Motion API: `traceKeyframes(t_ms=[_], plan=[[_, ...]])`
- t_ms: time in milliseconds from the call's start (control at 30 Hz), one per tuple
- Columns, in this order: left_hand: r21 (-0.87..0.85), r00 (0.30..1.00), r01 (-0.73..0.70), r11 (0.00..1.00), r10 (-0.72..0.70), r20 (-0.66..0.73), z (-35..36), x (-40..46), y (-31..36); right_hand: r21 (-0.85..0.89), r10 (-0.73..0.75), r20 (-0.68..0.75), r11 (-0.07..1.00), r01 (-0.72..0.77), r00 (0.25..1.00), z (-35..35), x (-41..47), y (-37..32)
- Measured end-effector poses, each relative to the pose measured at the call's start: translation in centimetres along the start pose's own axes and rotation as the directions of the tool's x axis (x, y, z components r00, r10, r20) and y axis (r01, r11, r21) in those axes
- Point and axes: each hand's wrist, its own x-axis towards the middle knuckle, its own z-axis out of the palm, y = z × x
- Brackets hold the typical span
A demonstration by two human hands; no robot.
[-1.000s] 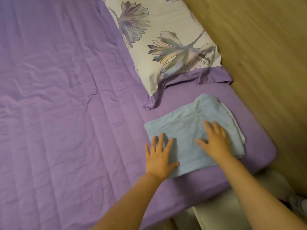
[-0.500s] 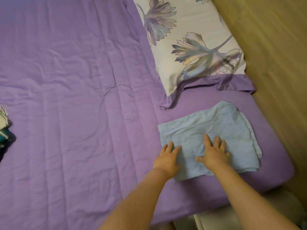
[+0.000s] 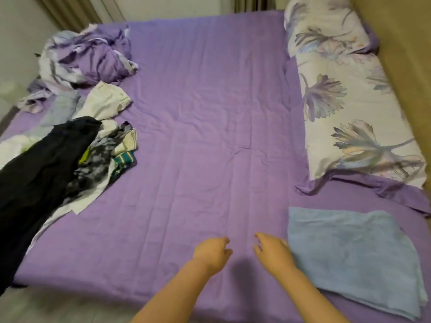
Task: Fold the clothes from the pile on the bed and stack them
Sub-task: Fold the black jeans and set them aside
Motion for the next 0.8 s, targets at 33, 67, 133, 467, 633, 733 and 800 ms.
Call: traceKeyframes(t_ms=[33,67,133,467,633,733,800], plan=[[-0.018,0.999,0.030,0.999,-0.030,-0.033,-0.5,-1.1,-1.4,-0.013,-0.039,0.000,0.999,0.039,0.999,-0.4,0.1,-1.9],[-0.041,0.996,0.059,0.997,-0.062,-0.060,-0.9,-2.2,-2.8,-0.028,-0.073,-0.001,0.997,0.073,0.997,-0.8,0.1,-3.8],[-0.075,0.988,0.106,0.991,-0.114,-0.108,-1.8,-4.6,-5.8,-0.069,-0.135,-0.004,0.989,0.134,0.991,-1.4,-0.2,-7.6],[-0.211,0.927,0.226,0.951,-0.277,-0.254,-2.6,-18.2,-23.3,-0.186,-0.277,-0.005,0.944,0.271,0.961,0.0,-5.6,-25.5],[-0.263,0.900,0.271,0.926,-0.341,-0.273,-1.7,-25.3,-31.8,-0.205,-0.323,-0.011,0.927,0.314,0.946,2.2,-8.2,-35.3],[-0.298,0.876,0.294,0.908,-0.381,-0.295,-1.7,-28.6,-35.7,-0.211,-0.366,0.007,0.909,0.359,0.931,3.3,-9.3,-40.4],[-0.320,0.865,0.303,0.898,-0.400,-0.304,-1.7,-30.1,-37.6,-0.213,-0.389,0.024,0.898,0.385,0.921,3.8,-9.9,-43.1]])
